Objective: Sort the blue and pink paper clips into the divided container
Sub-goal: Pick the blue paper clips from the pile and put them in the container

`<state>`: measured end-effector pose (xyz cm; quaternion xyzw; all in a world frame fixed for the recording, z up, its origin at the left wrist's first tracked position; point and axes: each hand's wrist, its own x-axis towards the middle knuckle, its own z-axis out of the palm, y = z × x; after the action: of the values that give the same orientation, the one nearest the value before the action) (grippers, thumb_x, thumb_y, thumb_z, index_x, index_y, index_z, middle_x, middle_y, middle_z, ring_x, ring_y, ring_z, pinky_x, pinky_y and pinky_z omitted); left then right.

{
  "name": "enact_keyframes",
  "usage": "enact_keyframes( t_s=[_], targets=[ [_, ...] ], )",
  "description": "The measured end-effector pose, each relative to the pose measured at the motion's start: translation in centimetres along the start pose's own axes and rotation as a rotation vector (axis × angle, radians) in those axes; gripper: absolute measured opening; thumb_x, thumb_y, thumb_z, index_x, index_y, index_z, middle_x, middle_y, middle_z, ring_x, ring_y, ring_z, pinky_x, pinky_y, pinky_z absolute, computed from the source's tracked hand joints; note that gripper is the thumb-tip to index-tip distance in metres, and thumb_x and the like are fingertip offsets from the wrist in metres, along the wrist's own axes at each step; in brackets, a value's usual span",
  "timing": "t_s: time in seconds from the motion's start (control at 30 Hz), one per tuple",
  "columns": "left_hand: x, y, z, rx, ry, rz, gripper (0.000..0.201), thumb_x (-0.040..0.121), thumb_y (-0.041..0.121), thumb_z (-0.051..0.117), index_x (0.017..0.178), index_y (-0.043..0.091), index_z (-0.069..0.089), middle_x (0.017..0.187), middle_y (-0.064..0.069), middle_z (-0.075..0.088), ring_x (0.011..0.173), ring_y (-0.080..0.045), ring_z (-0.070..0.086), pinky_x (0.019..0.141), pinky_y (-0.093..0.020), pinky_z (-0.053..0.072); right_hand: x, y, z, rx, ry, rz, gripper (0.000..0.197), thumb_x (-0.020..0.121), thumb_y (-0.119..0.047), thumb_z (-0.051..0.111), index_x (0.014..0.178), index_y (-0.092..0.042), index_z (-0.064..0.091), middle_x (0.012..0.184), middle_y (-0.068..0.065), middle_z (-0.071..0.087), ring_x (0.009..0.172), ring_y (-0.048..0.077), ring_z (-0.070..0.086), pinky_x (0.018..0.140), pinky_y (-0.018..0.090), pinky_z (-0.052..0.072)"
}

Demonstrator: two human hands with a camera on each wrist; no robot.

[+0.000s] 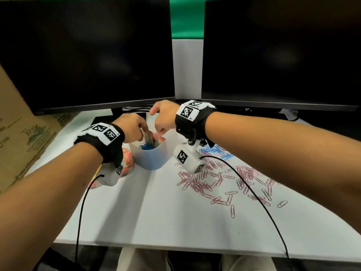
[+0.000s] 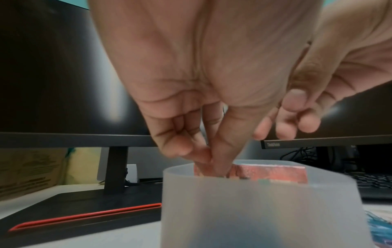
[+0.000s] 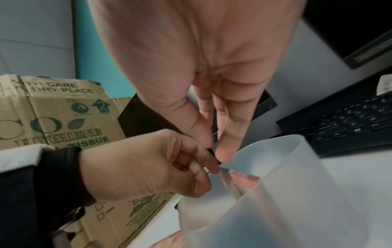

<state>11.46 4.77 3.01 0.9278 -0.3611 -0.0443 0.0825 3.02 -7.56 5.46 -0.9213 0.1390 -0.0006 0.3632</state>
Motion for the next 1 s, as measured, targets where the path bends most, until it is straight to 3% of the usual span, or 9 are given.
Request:
enact_keyframes(
  t_s=[0.1, 0.17, 0.27, 0.33, 0.43, 0.53, 0.67, 0.83, 1.0],
  targets=[
    [0.2, 0.5, -0.2, -0.074, 0.078, 0.001, 0.024, 0.083, 0.005, 0.061, 0.099, 0.019, 0.072, 0.091, 0.001, 0.066, 0.088, -0.017, 0.058, 0.072, -0.024, 0.042, -0.9, 2.6, -1.7, 0.009, 0.11, 0.009, 0.04, 0.083, 0.001, 0.058, 0.117, -0.018, 0.06, 0.088, 0.009, 0.073, 0.077, 0.022, 0.073, 0.077, 0.036, 0.061],
    [0.2, 1.8, -0.3, -0.143, 0.156, 0.03, 0.019, 0.083, 0.008, 0.06, 0.091, 0.022, 0.069, 0.088, 0.002, 0.063, 0.09, -0.019, 0.061, 0.073, -0.024, 0.044, -1.5, 5.2, -3.2, -0.01, 0.144, 0.055, 0.031, 0.084, -0.001, 0.057, 0.11, -0.016, 0.063, 0.074, 0.006, 0.069, 0.063, 0.022, 0.069, 0.07, 0.034, 0.061],
    [0.1, 5.2, 0.1, -0.291, 0.176, 0.117, 0.016, 0.085, 0.012, 0.061, 0.085, 0.026, 0.068, 0.082, 0.002, 0.064, 0.079, -0.016, 0.064, 0.061, -0.023, 0.051, -3.1, 9.4, -5.6, -0.16, 0.153, 0.149, 0.024, 0.084, -0.003, 0.056, 0.1, -0.019, 0.066, 0.062, 0.004, 0.062, 0.052, 0.019, 0.06, 0.06, 0.027, 0.056],
    [0.4, 7.8, 0.8, -0.32, 0.15, 0.197, 0.014, 0.085, 0.012, 0.062, 0.086, 0.023, 0.071, 0.079, 0.003, 0.064, 0.072, -0.013, 0.062, 0.053, -0.012, 0.049, -4.1, 12.2, -6.8, -0.238, 0.17, 0.225, 0.023, 0.084, -0.003, 0.056, 0.095, -0.019, 0.068, 0.063, 0.003, 0.061, 0.054, 0.019, 0.059, 0.057, 0.026, 0.055],
    [1.7, 11.3, 2.6, -0.263, 0.045, 0.268, 0.013, 0.083, 0.014, 0.065, 0.086, 0.025, 0.071, 0.078, 0.007, 0.065, 0.078, -0.013, 0.061, 0.069, -0.017, 0.048, -5.2, 15.8, -7.6, -0.361, 0.143, 0.298, 0.027, 0.085, -0.004, 0.054, 0.102, -0.009, 0.073, 0.087, 0.007, 0.07, 0.079, 0.025, 0.067, 0.077, 0.035, 0.059],
    [3.2, 13.7, 4.9, -0.189, -0.05, 0.285, 0.016, 0.084, 0.013, 0.064, 0.092, 0.023, 0.074, 0.086, 0.006, 0.066, 0.088, -0.015, 0.063, 0.077, -0.021, 0.047, -6.1, 18.7, -8.3, -0.471, 0.097, 0.32, 0.028, 0.086, -0.012, 0.056, 0.109, -0.013, 0.072, 0.11, 0.008, 0.069, 0.104, 0.026, 0.064, 0.085, 0.031, 0.052],
    [5.1, 15.8, 7.6, -0.097, -0.125, 0.285, 0.02, 0.085, 0.011, 0.062, 0.095, 0.021, 0.076, 0.1, 0.002, 0.073, 0.098, -0.018, 0.065, 0.083, -0.022, 0.049, -7.3, 21.5, -9.4, -0.529, 0.093, 0.353, 0.024, 0.085, -0.016, 0.057, 0.104, -0.013, 0.072, 0.103, 0.008, 0.07, 0.097, 0.026, 0.066, 0.083, 0.032, 0.053],
    [6.3, 16.9, 10.3, 0.079, -0.191, 0.259, 0.012, 0.08, 0.019, 0.066, 0.087, 0.025, 0.074, 0.097, 0.002, 0.072, 0.092, -0.022, 0.067, 0.083, -0.033, 0.056, -8.2, 23.2, -9.9, -0.572, 0.018, 0.37, 0.019, 0.08, -0.014, 0.063, 0.095, -0.014, 0.075, 0.099, 0.005, 0.072, 0.095, 0.025, 0.066, 0.083, 0.033, 0.056],
    [6.7, 16.9, 10.8, 0.093, -0.212, 0.244, 0.007, 0.083, 0.024, 0.064, 0.08, 0.027, 0.07, 0.1, 0.001, 0.071, 0.093, -0.022, 0.065, 0.087, -0.034, 0.055, -8.4, 23.3, -8.8, -0.571, -0.046, 0.337, 0.02, 0.075, -0.028, 0.075, 0.091, -0.016, 0.075, 0.093, 0.001, 0.074, 0.089, 0.02, 0.067, 0.08, 0.035, 0.059]
  ],
)
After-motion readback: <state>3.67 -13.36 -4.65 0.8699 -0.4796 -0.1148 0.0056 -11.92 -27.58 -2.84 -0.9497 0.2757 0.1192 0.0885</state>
